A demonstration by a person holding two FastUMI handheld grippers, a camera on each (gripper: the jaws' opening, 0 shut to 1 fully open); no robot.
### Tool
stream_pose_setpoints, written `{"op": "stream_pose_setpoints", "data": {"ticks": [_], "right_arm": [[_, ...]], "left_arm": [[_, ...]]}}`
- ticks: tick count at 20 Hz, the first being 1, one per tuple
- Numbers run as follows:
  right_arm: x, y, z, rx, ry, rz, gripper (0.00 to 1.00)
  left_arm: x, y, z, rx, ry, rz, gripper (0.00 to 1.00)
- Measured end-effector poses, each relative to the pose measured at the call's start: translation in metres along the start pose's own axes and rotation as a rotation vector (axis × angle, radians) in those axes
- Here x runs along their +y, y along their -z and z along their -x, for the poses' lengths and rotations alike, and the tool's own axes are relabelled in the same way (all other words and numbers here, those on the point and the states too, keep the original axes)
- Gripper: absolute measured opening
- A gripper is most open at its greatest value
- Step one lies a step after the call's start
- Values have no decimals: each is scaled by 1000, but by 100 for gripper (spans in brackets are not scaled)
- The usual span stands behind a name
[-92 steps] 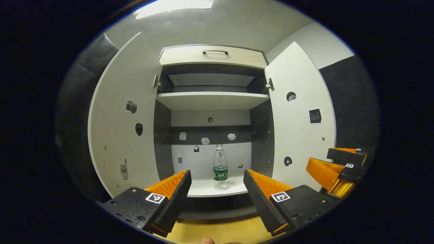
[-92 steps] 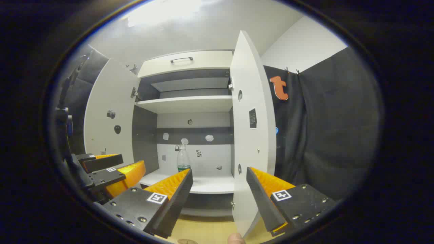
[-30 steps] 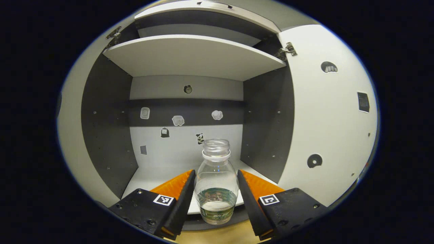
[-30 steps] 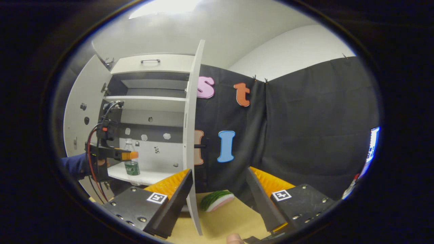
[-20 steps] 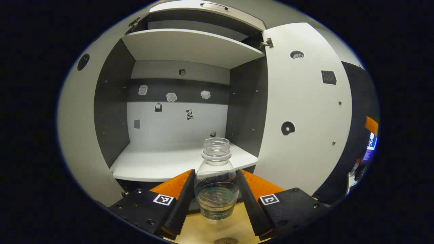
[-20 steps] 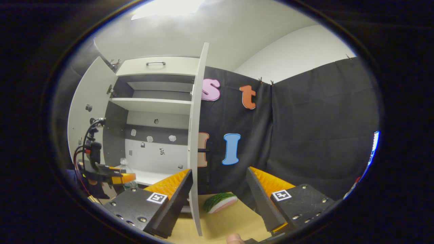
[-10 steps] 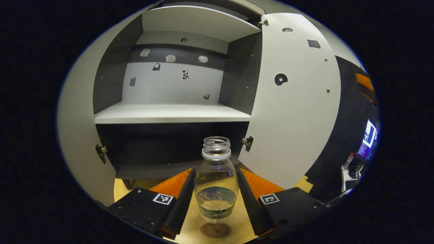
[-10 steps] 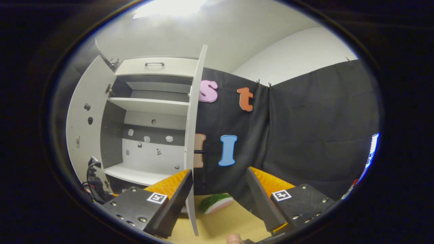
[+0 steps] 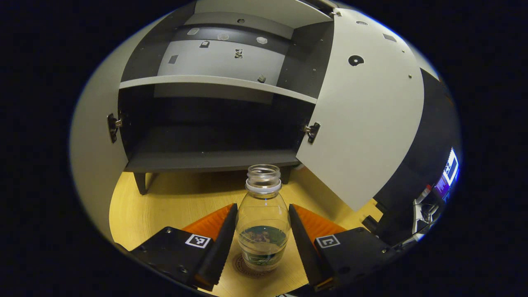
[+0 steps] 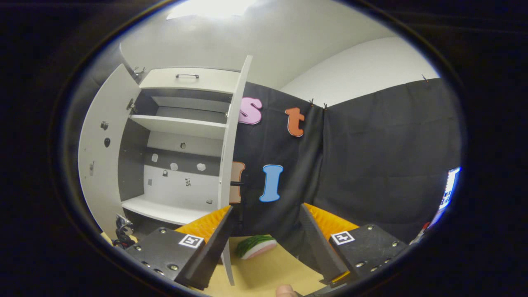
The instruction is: Grasp the bottle in the cabinet with the left hand and place it on the coaster, then close the right door with the right hand and the left door with the left hand.
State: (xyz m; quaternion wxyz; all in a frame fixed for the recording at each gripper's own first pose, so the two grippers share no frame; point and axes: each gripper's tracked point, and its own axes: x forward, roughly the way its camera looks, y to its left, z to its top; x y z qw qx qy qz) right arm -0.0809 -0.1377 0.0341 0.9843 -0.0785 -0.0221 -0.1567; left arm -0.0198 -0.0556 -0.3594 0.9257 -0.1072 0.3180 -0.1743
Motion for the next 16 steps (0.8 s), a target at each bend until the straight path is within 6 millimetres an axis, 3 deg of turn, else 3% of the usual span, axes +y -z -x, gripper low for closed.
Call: {"op": "stream_pose_setpoints", "data": {"ticks": [7,8,12,13,14,16], "right_arm": [[0,0,-1,5,-3,7,96],[0,0,-1,6,-5,8,92],[3,1,-3,9,-13,5,92],[4,2,-5,10,-16,5,96],[5,2,-5,10,-20,5,92],[8,3,-7,12,-27,5,92]], "left_arm": [[4,15,-6,-35,-36,-7,78],[4,16,-6,-40,-37,-11,78],[0,21,0,-28,-32,-35,78],[-1,21,3,-27,-30,-38,78],[-2,23,5,-23,-32,-37,78],[-1,25,11,-18,-37,-29,78]]}}
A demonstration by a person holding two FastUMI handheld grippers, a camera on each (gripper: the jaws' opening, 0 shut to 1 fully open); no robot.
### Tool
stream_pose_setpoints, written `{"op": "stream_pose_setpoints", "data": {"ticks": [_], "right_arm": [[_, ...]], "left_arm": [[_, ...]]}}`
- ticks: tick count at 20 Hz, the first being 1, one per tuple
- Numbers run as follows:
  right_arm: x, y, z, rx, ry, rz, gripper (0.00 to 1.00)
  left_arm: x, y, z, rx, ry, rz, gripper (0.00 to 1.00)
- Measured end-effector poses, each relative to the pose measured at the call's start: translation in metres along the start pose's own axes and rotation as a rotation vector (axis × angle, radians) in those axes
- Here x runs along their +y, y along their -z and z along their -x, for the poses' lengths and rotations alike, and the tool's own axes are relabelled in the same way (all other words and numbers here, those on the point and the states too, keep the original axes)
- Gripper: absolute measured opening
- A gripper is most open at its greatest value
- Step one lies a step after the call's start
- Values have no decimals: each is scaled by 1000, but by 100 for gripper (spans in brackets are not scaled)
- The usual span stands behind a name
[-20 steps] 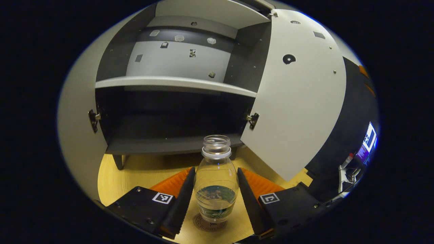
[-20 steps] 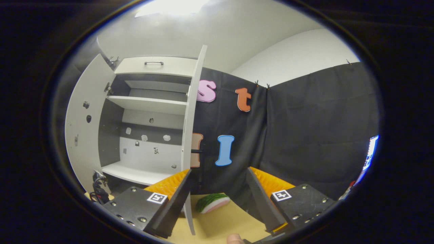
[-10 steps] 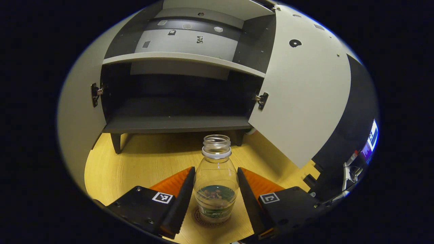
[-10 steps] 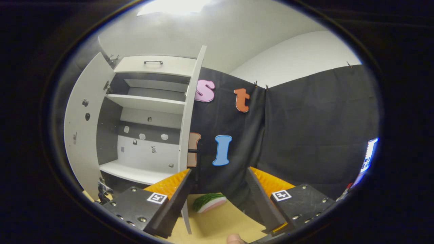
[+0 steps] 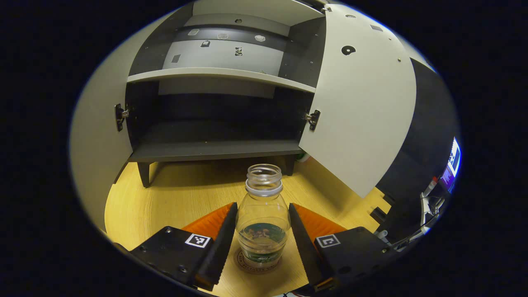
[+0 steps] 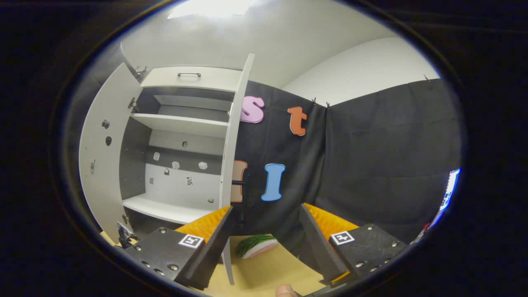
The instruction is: Grasp the bottle in the cabinet with the left hand and place it on the coaster, then close the right door with the right hand and the left door with the left hand.
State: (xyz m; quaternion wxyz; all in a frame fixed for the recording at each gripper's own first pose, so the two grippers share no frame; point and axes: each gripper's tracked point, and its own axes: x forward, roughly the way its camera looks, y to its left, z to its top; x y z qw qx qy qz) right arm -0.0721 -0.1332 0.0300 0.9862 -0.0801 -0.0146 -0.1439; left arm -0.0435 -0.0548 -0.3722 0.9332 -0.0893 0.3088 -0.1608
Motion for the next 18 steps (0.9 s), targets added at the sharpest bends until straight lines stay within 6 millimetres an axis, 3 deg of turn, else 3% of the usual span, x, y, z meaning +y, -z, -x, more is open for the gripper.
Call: {"op": "stream_pose_setpoints", "data": {"ticks": [3,4,6,7,8,10,11,13,16,18], "right_arm": [[4,2,-3,6,-14,-4,92],[5,3,-4,8,-18,-3,96],[7,6,-6,13,-26,0,92],[8,9,-7,17,-29,3,96],[9,10,-7,20,-32,4,92],[12,12,-9,26,-37,5,92],[11,14,-8,29,-40,5,96],[11,16,-9,33,-42,4,96],[11,17,-11,36,-42,4,96],[11,16,-12,33,-40,2,92]], "left_arm": [[0,3,7,6,-5,7,78],[-2,4,9,9,-4,5,78],[-4,6,12,20,-1,-8,78],[-5,8,13,25,-1,-17,78],[-6,8,15,28,0,-26,78],[-8,10,15,35,-5,-44,78],[-10,11,16,39,-6,-53,80],[-13,11,17,41,-5,-72,81],[-16,7,19,28,-12,-94,81],[-20,2,22,13,-3,-94,82]]}}
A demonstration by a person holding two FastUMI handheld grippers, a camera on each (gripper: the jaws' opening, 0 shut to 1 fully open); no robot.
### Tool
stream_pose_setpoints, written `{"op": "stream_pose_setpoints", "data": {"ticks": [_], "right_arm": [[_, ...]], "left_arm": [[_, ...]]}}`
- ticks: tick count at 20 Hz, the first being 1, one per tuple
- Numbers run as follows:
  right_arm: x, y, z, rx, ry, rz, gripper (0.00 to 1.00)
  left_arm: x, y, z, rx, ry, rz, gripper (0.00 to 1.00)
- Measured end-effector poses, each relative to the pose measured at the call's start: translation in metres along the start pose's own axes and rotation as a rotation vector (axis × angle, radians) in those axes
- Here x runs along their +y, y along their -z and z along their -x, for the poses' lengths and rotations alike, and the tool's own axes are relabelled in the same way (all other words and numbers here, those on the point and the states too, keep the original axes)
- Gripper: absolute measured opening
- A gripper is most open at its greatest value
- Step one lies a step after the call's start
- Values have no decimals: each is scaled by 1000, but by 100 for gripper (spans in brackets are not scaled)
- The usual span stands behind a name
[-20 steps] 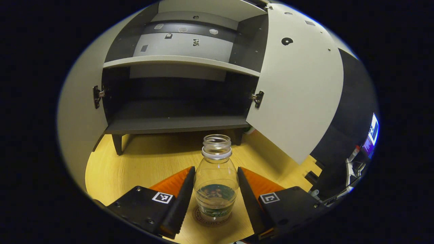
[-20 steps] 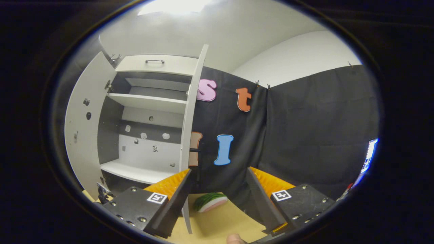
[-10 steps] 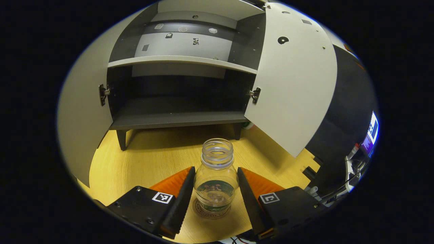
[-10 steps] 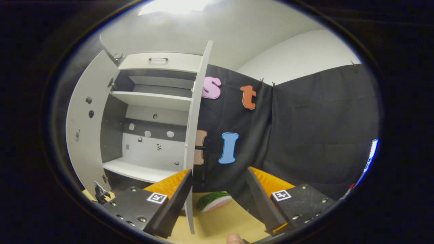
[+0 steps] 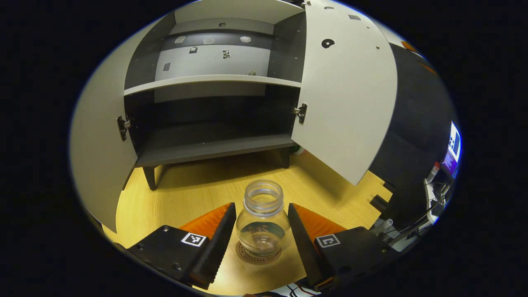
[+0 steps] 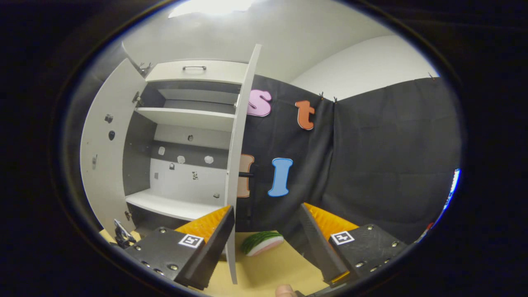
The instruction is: Grasp the bottle in the cabinet with the left hand and place it on the coaster, then close the right door with the right hand and the left door with the left hand.
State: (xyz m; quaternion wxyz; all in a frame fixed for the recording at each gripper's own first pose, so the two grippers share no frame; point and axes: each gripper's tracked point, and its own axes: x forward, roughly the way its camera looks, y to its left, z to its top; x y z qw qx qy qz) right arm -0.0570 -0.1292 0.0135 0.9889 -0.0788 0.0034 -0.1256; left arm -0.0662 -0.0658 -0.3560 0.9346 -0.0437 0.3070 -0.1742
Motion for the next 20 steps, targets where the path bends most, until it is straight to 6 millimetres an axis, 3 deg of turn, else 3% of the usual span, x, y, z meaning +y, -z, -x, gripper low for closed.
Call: {"op": "stream_pose_setpoints", "data": {"ticks": [2,3,4,6,7,8,9,12,13,14,16,17,19,20], "right_arm": [[1,-1,-2,-4,2,-3,96],[0,-2,-2,-8,3,-5,92],[0,-3,-2,-12,4,-9,96],[0,-5,-5,-21,6,-16,92],[0,-6,-6,-24,5,-18,96],[1,-8,-7,-28,4,-20,92],[0,-9,-7,-33,4,-22,96],[-4,-17,-15,-55,8,-23,96],[-7,-19,-20,-61,10,-25,96],[-7,-22,-24,-64,9,-29,96],[-12,-26,-32,-70,10,-38,92],[-13,-28,-37,-74,6,-43,96],[-10,-31,-46,-75,-13,-52,92],[-6,-33,-51,-77,-30,-57,96]], "left_arm": [[-4,-7,2,-12,9,1,89],[-4,-9,4,-14,8,-2,92],[-5,-12,6,-21,7,-2,88],[-7,-20,10,-36,11,4,88],[-6,-24,13,-41,10,5,88],[-7,-30,18,-50,11,6,88],[-9,-40,23,-68,17,7,88],[-14,-88,48,-162,15,3,88],[-13,-110,60,-204,5,-2,92],[-12,-131,71,-245,-12,-9,87],[-3,-178,99,-338,-56,-18,87],[4,-200,113,-380,-88,-18,87],[13,-234,138,-439,-133,2,89],[17,-249,150,-464,-148,18,90]]}}
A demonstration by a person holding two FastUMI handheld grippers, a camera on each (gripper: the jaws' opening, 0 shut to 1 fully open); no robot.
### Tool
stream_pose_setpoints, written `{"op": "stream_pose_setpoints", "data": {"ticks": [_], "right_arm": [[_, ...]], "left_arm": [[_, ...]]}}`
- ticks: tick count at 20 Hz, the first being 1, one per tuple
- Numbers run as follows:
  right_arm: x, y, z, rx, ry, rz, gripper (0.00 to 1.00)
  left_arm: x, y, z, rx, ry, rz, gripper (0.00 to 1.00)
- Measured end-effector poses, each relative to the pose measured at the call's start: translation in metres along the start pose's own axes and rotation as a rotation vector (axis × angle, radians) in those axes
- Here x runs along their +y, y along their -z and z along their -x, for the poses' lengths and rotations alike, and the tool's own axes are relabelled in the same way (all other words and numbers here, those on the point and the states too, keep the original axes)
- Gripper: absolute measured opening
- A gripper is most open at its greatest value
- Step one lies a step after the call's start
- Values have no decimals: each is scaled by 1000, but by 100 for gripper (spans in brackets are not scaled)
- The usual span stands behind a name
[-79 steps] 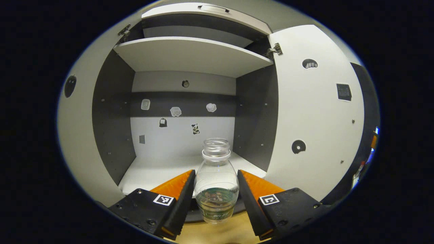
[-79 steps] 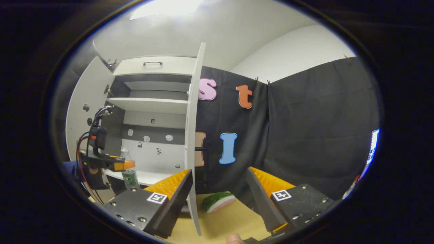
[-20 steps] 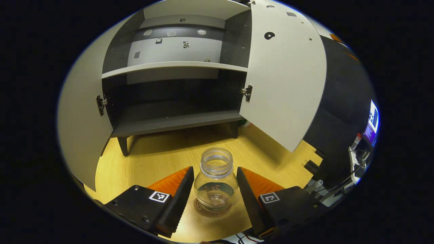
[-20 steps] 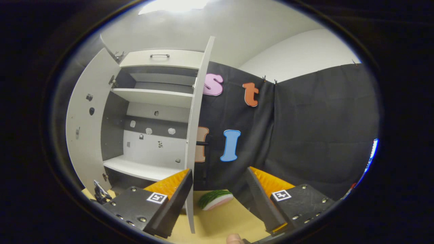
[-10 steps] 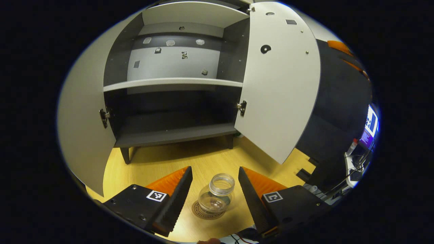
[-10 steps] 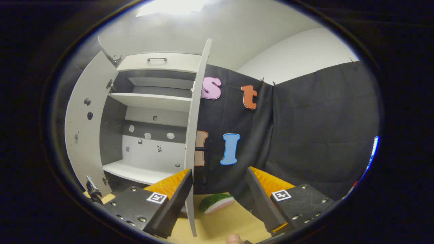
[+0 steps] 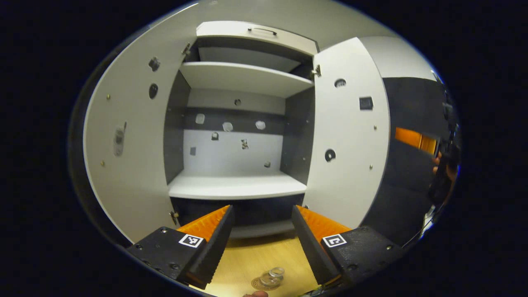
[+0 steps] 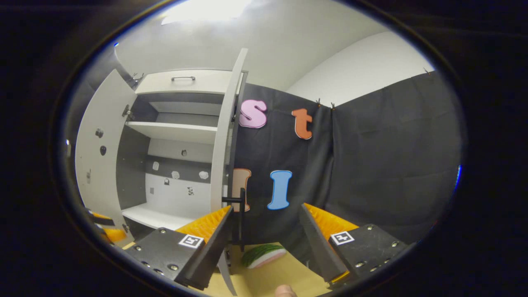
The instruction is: Grasp the bottle in the cabinet with the left hand and place it on the coaster, then close the right door with the right hand and the left door with the left hand.
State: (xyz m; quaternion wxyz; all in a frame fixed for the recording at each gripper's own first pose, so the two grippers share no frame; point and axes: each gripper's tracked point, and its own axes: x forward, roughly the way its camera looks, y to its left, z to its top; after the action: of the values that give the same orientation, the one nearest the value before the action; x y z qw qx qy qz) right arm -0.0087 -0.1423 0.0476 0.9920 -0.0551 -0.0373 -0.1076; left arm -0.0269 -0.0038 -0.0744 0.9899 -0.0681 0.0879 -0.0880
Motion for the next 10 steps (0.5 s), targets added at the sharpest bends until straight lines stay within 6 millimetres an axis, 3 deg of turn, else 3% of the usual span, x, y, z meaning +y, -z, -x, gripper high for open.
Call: {"op": "stream_pose_setpoints", "data": {"ticks": [4,5,6,8,9,10], "right_arm": [[2,-6,-15,-11,-19,-5,96],[6,-9,-16,-16,-37,0,92],[11,-8,-17,-10,-65,10,95],[13,-8,-19,3,-104,4,92],[15,-8,-20,7,-121,-7,99],[19,-8,-19,14,-139,-18,95]], "left_arm": [[20,-52,17,-63,-71,-13,90],[22,-59,19,-79,-86,-19,90],[23,-63,22,-86,-97,-23,90],[25,-67,29,-95,-114,-30,90],[25,-68,31,-100,-119,-34,90],[24,-68,33,-103,-121,-37,90]]}}
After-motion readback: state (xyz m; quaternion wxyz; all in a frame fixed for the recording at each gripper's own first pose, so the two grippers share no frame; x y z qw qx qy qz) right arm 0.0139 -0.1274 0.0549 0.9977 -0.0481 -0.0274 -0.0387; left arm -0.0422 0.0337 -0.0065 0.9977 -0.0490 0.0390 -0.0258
